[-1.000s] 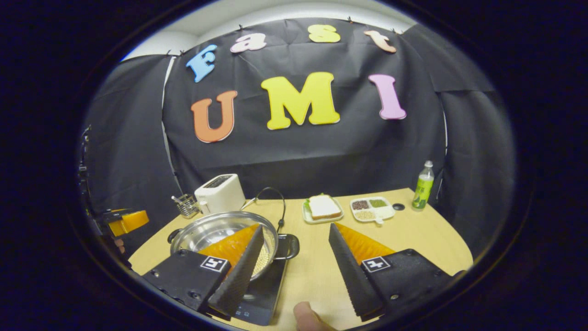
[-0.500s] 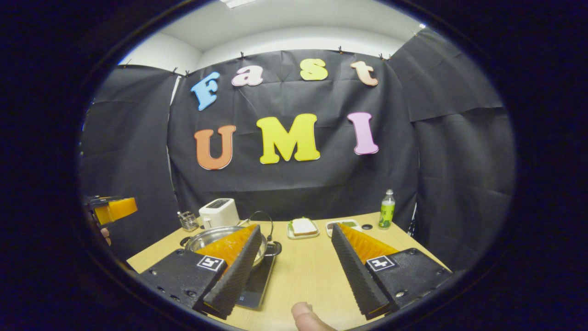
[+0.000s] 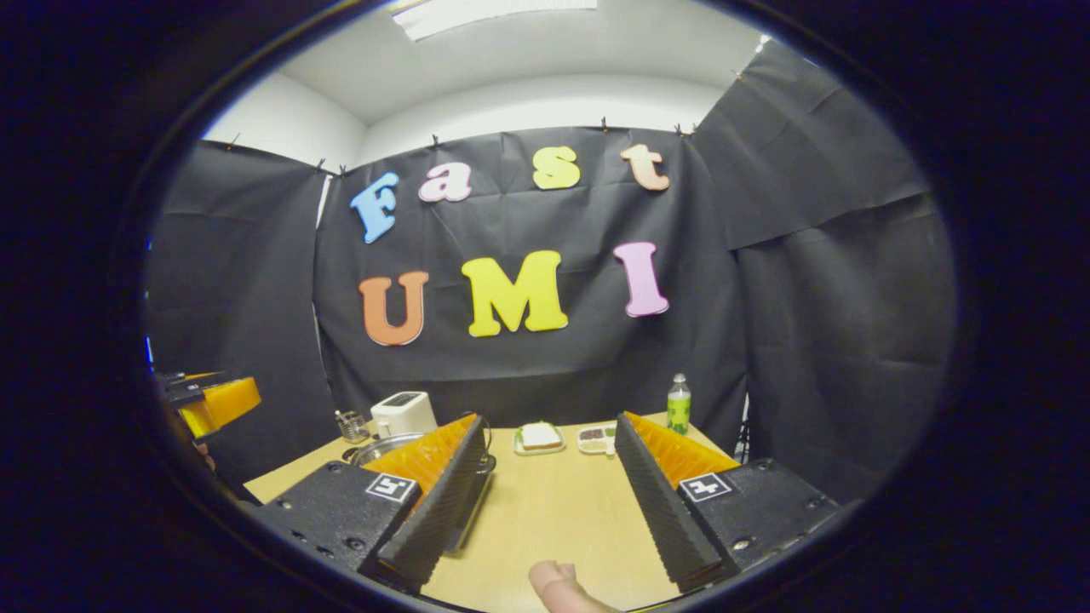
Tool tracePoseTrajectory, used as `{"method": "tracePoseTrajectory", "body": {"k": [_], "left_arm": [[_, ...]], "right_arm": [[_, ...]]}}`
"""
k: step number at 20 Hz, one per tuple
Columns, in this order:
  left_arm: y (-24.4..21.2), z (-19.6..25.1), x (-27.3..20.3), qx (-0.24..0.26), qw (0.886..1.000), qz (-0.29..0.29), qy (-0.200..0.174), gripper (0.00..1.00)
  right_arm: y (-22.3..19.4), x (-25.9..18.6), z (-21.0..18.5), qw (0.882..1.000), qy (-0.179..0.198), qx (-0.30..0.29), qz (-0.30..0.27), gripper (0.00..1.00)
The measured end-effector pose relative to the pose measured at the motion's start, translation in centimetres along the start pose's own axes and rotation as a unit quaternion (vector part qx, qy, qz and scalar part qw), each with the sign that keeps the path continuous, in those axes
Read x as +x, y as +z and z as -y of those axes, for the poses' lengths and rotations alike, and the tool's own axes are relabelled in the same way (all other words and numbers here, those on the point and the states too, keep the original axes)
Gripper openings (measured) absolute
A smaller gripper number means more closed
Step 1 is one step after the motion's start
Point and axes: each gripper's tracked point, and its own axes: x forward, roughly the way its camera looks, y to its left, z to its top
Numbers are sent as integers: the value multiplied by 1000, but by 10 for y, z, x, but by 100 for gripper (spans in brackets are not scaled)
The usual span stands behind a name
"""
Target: First push the handle of the pot to place it horizontally, then grasp the pot with both hands and set it on the induction cooktop.
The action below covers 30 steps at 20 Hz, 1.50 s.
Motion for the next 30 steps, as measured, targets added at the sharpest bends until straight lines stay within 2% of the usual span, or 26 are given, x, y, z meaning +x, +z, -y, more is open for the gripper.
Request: {"method": "tracePoseTrajectory", "body": {"k": [3,6,9,14,23,30], "left_arm": [[-7,11,-14,-1,1000,0,-6,96],[-11,9,-21,-7,1000,-3,7,96],[-5,13,-23,-12,1000,6,4,96],[-7,14,-28,-9,1000,8,12,96],[-11,11,-26,-7,1000,15,-5,96],[-15,-2,-27,-29,999,14,-3,95]], "right_arm": [[5,-27,9,1000,-5,-22,14,96],[15,-48,15,998,-16,-35,46,98],[15,-62,17,997,-17,-46,60,96],[12,-69,28,997,-28,-36,54,97],[3,-64,39,998,-33,-20,41,97],[6,-61,36,998,-41,-11,49,96]]}}
